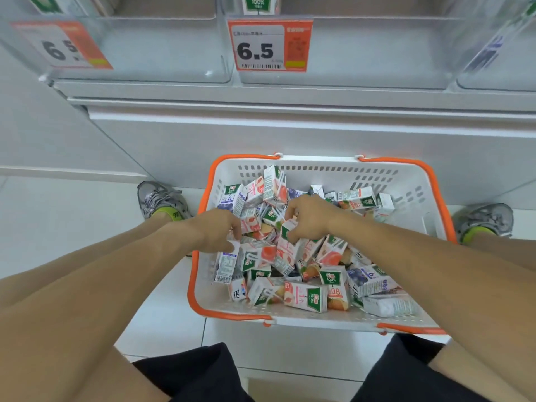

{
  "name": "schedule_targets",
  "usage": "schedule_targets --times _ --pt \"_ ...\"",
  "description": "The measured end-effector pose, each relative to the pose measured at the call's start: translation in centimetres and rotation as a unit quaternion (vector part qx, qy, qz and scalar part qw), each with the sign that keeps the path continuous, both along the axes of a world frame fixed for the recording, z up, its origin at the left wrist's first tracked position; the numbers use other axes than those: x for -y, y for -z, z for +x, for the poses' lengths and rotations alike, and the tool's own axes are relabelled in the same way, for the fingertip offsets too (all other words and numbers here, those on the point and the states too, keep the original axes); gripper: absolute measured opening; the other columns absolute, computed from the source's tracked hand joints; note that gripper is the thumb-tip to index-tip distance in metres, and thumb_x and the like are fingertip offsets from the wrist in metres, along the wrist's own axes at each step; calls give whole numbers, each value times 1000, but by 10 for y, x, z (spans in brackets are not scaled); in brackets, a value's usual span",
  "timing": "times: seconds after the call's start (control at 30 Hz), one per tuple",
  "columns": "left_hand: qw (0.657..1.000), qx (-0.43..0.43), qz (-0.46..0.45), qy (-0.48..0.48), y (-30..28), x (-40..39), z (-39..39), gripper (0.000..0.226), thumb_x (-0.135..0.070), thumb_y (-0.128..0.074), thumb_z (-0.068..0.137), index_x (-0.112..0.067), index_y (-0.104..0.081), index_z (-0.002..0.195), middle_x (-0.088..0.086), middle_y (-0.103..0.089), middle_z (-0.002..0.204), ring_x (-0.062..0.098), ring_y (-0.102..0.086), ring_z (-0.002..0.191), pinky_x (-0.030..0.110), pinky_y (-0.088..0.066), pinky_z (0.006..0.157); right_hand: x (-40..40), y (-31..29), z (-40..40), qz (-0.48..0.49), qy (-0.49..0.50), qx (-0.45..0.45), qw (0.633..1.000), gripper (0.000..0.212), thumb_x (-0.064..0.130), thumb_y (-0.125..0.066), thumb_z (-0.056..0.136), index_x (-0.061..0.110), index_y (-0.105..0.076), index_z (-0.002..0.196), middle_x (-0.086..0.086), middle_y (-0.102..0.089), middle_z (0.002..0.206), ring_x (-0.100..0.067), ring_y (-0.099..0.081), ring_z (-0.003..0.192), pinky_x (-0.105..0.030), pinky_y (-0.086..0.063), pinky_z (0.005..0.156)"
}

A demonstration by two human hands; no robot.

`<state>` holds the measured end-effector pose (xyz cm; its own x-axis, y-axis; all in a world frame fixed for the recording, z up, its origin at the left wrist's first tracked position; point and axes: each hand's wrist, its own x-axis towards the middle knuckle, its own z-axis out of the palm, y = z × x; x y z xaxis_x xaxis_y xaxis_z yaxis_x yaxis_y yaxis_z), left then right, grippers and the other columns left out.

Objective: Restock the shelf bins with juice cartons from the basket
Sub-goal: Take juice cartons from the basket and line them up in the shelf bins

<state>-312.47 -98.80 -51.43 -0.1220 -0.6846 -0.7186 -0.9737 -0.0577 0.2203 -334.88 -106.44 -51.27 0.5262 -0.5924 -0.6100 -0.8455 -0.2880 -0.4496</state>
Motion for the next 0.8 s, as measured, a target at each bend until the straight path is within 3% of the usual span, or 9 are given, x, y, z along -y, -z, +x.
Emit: schedule_targets --times 0.03,0.1,0.17,0.3,0.4,0.53,0.67,0.73,0.8 --pt "1000 -4 14 -16 0 -1 -2 36 -44 -69 88 -26 -58 118 -5 -55 113 18 -57 100 31 -47 81 4 -7 -1 7 3 7 1000 50 27 -83 73 19 -61 118 8 -51 105 -22 -59 103 -28 -47 76" --pt "999 -3 29 -43 2 -6 -6 42 -53 -68 86 -26 -52 114 -3 -54 115 19 -57 96 29 -46 74 9 -20 -2 11 6 24 1000 47 26 -83 73 21 -64 115 9 -46 102 -16 -59 86 -25 -44 66" --pt "999 5 -8 -49 6 -11 -12 37 -44 -70 87 -23 -48 107 2 -58 113 17 -54 84 23 -38 60 12 -30 -3 13 -2 31 999 45 27 -83 74 23 -64 115 8 -46 92 -9 -54 70 -23 -38 58" --pt "994 -14 -47 -93 -6 -4 -17 36 -24 -73 85 -20 -49 112 4 -59 98 15 -52 70 23 -36 50 16 -46 -9 12 -28 36 999 48 25 -84 75 25 -63 118 7 -48 101 -15 -63 77 -24 -42 60" --pt "981 -88 -59 -161 -38 13 -16 47 -22 -74 83 -27 -49 123 -1 -62 98 10 -60 68 23 -48 58 23 -64 -17 -5 -49 38 998 54 23 -84 74 28 -57 121 7 -51 105 -17 -67 85 -25 -47 59" --pt "933 -238 -62 -262 -92 32 -15 49 -15 -80 80 -30 -56 121 1 -68 102 18 -74 74 22 -59 65 36 -95 -30 -86 -58 65 992 50 24 -84 70 29 -62 115 10 -58 108 -9 -55 90 -28 -49 70" --pt "902 -355 -69 -238 -146 44 -5 46 1 -79 77 -18 -66 116 10 -76 102 25 -72 93 31 -54 88 43 -133 -45 -123 -44 147 981 39 21 -84 70 34 -68 104 19 -65 100 -4 -60 89 -24 -49 74" --pt "862 -432 -69 -258 -167 45 4 41 4 -75 74 -10 -67 111 14 -76 100 21 -72 89 29 -56 85 43 -149 -47 -136 -45 190 971 36 20 -82 72 35 -69 101 23 -68 95 -3 -60 86 -15 -46 69" --pt "809 -503 -93 -290 -181 47 10 34 -4 -73 73 -5 -68 107 14 -77 94 19 -73 84 25 -59 77 41 -161 -48 -157 -33 226 961 35 24 -82 75 37 -68 104 24 -68 97 -1 -60 91 -16 -49 73"
